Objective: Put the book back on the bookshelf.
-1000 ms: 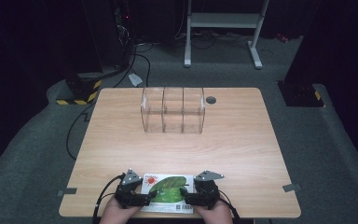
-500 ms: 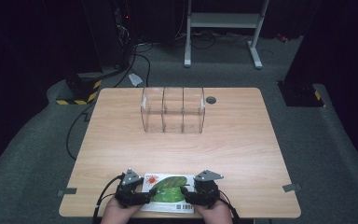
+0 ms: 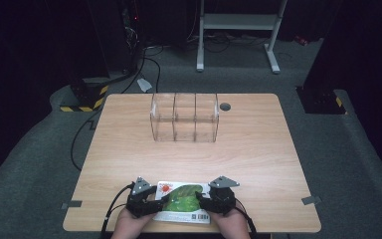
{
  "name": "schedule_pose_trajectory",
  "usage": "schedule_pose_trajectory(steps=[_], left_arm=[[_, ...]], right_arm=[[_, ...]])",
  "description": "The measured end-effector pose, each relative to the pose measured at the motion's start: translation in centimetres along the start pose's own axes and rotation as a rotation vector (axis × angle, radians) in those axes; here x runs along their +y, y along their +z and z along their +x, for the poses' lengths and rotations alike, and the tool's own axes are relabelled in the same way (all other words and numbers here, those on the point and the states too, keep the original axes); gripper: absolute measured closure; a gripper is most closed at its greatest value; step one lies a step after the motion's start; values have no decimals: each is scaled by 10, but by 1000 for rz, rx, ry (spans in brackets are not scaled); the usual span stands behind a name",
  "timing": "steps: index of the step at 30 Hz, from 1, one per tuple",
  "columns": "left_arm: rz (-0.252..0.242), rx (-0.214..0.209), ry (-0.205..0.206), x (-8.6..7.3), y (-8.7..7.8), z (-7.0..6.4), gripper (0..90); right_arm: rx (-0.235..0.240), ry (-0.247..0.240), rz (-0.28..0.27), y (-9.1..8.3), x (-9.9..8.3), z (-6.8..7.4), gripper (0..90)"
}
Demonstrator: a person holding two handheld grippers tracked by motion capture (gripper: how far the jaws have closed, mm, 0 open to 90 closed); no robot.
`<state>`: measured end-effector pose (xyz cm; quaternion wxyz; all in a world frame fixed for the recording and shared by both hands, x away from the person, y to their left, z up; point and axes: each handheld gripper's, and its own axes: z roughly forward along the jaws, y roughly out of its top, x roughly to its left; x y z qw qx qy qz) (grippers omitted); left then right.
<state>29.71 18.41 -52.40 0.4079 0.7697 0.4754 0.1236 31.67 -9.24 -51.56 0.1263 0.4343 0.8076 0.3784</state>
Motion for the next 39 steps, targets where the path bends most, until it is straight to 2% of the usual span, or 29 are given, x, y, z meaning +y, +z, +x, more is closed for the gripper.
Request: schedule_pose_trajectory(steps=[3,6,9,10,12,14,15,18,20,22,24,25,28,32,39], left_arm=[[-10,8,12,5,6,0,379],[-19,33,29,9,9,-1,408],[-5,20,24,9,6,0,415],[-5,15,17,8,4,1,414],[-6,-1,14,3,-6,3,410],[2,-10,18,-4,-15,3,409],[12,-18,14,-7,-18,3,409],[37,-38,0,-7,-19,0,376],[58,-40,8,-7,-15,-5,358],[50,-32,31,-9,-13,-10,357],[53,-38,36,-9,-13,-11,359],[46,-34,22,-10,-13,-12,360],[44,-21,19,-9,-11,-14,367],[28,-13,3,-7,-8,-14,370],[6,-1,-22,6,7,-4,400]], right_arm=[[-14,1,-9,3,4,-6,354],[-13,5,-19,8,7,-11,358],[-24,-6,-22,6,8,-9,405],[-28,-12,-34,1,6,-9,386],[-4,13,-44,-8,4,-8,374],[9,9,-46,-21,-2,-6,362],[19,24,-43,-24,-5,-4,355],[62,62,-4,-28,-13,3,303],[46,52,29,-25,-20,10,269],[44,63,48,-21,-24,13,232],[45,75,48,-20,-23,14,240],[33,69,48,-19,-23,15,239],[11,93,39,-16,-21,16,240],[-3,107,33,-13,-17,13,247],[-19,117,20,1,-2,-3,255]])
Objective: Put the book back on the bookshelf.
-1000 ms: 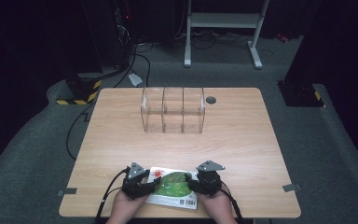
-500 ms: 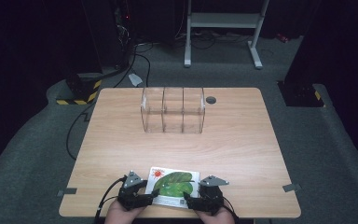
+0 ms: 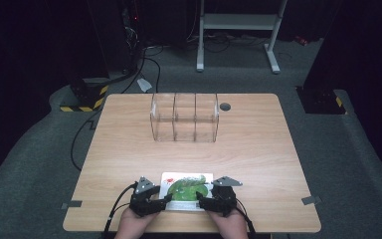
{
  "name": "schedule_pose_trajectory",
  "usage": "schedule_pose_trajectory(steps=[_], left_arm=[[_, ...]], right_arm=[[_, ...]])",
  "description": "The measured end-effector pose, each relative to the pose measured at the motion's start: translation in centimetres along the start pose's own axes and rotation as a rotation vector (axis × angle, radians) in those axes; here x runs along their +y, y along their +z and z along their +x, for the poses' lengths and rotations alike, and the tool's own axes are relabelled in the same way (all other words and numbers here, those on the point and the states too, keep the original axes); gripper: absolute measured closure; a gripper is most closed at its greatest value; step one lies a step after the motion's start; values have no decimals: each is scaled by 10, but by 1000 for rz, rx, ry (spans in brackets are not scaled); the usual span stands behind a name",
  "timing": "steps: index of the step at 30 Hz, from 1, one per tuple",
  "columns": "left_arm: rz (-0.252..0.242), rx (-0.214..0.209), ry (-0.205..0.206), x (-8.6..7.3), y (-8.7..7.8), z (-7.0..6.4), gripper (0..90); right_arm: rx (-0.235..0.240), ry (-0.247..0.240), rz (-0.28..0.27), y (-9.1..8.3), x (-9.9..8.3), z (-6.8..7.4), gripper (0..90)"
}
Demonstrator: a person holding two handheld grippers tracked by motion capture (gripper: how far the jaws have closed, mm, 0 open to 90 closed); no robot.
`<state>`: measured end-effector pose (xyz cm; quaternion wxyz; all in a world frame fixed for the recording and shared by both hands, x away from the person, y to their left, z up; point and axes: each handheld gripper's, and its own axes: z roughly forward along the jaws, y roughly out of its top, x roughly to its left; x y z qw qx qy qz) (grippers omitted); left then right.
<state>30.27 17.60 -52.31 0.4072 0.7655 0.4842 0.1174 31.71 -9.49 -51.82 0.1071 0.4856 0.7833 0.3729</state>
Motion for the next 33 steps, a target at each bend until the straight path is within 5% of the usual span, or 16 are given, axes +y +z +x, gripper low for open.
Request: schedule_pose_trajectory(steps=[7,12,14,17,24,33], left_arm=[[-18,28,-31,22,20,18,421],[-45,14,-54,20,21,21,431],[-57,-27,-100,16,16,24,436],[-50,-55,-113,14,14,25,415],[-63,-60,-71,12,15,22,367],[-83,-47,-59,13,12,20,386]], right_arm=[[-9,-1,-28,22,24,-17,256],[-9,-13,-9,30,37,-24,274],[-4,-24,-4,24,36,-23,302],[3,-55,-12,10,22,-21,257],[76,-55,-17,-2,3,-17,196],[42,-133,-7,6,1,-8,176]])
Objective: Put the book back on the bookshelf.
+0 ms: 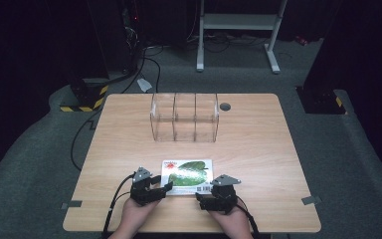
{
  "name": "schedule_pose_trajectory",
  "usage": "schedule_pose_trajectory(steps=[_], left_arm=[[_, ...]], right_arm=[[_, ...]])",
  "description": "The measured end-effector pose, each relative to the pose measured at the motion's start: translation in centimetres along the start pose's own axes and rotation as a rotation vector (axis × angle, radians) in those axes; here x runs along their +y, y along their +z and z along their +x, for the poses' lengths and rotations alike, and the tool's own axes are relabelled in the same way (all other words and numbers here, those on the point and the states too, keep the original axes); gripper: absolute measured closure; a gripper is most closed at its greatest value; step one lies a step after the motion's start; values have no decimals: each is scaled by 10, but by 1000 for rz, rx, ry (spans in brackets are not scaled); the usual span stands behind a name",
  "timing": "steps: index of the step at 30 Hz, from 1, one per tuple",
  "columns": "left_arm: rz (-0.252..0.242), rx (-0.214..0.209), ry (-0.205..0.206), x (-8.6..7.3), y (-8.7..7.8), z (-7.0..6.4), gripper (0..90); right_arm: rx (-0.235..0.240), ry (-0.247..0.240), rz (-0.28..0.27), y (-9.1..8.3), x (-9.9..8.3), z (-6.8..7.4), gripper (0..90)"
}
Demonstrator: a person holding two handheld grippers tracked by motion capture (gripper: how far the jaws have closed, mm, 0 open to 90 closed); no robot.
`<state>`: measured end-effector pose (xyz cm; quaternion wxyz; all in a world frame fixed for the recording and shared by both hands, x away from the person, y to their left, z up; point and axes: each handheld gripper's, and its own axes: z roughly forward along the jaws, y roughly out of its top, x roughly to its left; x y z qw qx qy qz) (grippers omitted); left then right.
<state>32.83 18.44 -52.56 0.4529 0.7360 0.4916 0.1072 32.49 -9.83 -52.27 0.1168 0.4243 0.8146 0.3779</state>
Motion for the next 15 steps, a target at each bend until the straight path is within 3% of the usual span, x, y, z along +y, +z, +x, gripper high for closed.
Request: schedule_pose_trajectory(steps=[3,8,15], left_arm=[[-14,11,10,0,-1,-2,388],[-61,-2,-13,2,-7,-5,395],[-118,-18,21,7,-19,-10,398]], right_arm=[[-20,-17,6,1,0,3,168],[-13,-11,7,1,0,2,164],[-19,-25,9,2,1,3,151]])
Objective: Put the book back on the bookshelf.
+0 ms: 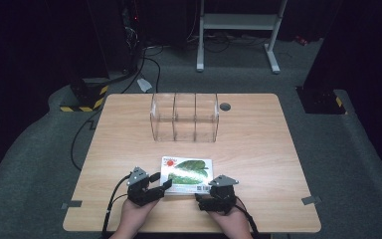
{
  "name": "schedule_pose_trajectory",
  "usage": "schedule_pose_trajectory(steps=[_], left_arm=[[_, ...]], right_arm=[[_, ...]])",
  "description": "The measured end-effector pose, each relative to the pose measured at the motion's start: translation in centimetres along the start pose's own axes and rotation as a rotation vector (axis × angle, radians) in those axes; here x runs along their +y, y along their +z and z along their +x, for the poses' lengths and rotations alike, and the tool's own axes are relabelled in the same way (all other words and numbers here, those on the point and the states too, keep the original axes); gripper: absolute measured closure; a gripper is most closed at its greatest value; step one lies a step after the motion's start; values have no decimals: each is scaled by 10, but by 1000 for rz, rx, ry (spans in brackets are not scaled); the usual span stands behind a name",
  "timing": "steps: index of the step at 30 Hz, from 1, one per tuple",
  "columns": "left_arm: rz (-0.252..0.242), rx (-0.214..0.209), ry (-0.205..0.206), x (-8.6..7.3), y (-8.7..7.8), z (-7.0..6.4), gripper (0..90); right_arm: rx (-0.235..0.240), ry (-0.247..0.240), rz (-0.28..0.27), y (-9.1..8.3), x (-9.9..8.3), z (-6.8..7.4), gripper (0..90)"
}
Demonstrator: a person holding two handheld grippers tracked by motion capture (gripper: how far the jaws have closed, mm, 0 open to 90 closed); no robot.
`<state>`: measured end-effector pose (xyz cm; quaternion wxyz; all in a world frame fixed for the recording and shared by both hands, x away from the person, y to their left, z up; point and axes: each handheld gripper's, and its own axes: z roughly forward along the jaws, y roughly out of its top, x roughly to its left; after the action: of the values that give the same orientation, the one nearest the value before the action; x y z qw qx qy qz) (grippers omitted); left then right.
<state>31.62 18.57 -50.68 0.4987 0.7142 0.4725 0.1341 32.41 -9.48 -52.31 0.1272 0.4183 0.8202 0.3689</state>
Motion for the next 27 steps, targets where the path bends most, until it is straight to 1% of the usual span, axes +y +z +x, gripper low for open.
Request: schedule_pose_trajectory(steps=[2,3,5,10,11,12,13,15,16,20,22,23,24,25,27], left_arm=[[-21,-8,6,2,-3,-1,399],[-28,-13,4,2,-3,-2,401],[-41,-14,10,4,-5,-3,400],[-50,-14,17,5,-7,-6,405],[-43,-12,18,5,-6,-5,407],[-38,-8,18,5,-6,-5,409],[-34,-4,21,4,-5,-4,408],[-25,-4,15,4,-4,-2,408],[-24,-8,5,4,-3,-1,408],[3,-8,-15,2,1,5,393],[35,-18,-50,2,9,9,383],[45,-21,-57,2,13,11,376],[58,-30,-74,2,17,12,375],[61,-34,-77,3,20,12,376],[73,-47,-71,4,23,12,392]], right_arm=[[-2,3,3,0,0,1,150],[-8,-6,3,0,0,1,151],[-14,-1,8,0,0,2,150],[-23,-3,8,0,0,3,160],[-28,-9,8,0,0,3,166],[-36,-12,3,1,0,3,193],[-42,-5,1,0,0,3,212],[-35,-1,-4,0,0,2,217],[-34,-1,-4,0,0,2,218],[-42,-9,-3,0,0,3,225],[-38,-5,-3,0,0,3,227],[-37,-5,-3,0,0,3,227],[-38,-5,-3,0,0,3,228],[-43,-12,-4,0,0,3,228],[-46,-18,-3,0,0,4,228]])
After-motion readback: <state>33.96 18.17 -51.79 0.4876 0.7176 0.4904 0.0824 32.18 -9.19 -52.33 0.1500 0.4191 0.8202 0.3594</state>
